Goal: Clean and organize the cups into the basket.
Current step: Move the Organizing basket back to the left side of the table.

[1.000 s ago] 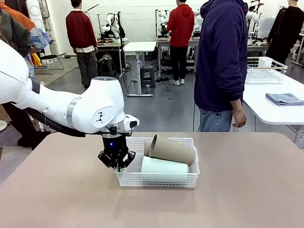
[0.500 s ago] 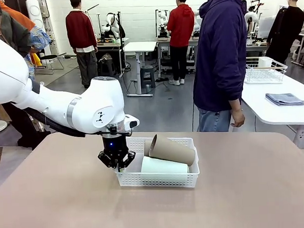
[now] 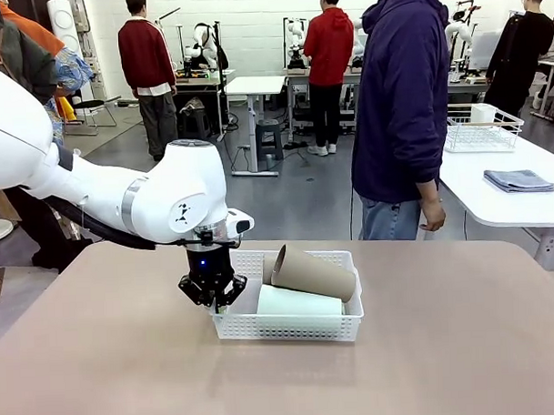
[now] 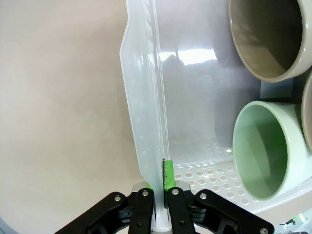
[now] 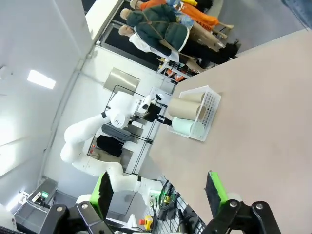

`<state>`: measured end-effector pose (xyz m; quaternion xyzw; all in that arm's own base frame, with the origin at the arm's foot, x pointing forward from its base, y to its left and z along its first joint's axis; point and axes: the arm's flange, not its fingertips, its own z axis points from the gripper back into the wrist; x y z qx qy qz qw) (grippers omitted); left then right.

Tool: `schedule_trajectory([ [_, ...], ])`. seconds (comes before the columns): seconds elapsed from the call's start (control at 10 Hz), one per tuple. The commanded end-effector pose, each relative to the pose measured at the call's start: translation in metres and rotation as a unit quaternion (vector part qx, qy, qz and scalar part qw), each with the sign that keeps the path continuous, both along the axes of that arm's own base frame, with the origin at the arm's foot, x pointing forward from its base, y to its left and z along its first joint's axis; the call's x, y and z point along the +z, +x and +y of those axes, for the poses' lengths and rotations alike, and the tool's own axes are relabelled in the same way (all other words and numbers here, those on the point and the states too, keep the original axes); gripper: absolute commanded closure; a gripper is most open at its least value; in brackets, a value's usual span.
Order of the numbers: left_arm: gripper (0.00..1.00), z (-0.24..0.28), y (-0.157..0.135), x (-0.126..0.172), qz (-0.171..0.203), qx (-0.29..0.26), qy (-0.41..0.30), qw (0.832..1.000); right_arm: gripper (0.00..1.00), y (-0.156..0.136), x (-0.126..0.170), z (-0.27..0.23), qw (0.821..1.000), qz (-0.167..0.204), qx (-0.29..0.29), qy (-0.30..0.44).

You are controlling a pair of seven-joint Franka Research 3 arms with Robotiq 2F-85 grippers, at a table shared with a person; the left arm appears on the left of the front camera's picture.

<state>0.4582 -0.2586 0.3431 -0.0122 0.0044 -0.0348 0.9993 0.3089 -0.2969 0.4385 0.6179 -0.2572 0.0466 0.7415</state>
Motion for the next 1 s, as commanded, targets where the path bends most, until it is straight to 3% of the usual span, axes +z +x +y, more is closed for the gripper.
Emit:
schedule_trajectory([
  [0.0, 1.0, 0.0, -0.001, -0.001, 0.001, 0.0, 0.001, 1.0, 0.0, 0.002, -0.001, -0.003, 1.0, 0.001, -0.006, -0.008],
  [0.5, 1.0, 0.0, -0.001, -0.001, 0.001, 0.0, 0.001, 1.0, 0.0, 0.002, -0.001, -0.003, 1.0, 0.001, -0.006, -0.008],
  [0.6, 0.96, 0.0, 0.0, 0.0, 0.0, 0.0, 0.0, 1.0, 0.0, 0.002, -0.001, -0.003, 1.0, 0.001, -0.006, -0.008],
  [0.7, 0.96, 0.022, 0.012, 0.007, 0.001, 0.007, 0.003, 1.0, 0.0, 0.002, -0.001, -0.003, 1.0, 0.001, -0.006, -0.008],
  [0.9, 0.96, 0.079, 0.018, 0.026, -0.046, -0.005, 0.018, 0.999, 0.0, 0.002, -0.001, -0.003, 1.0, 0.001, -0.006, -0.008],
])
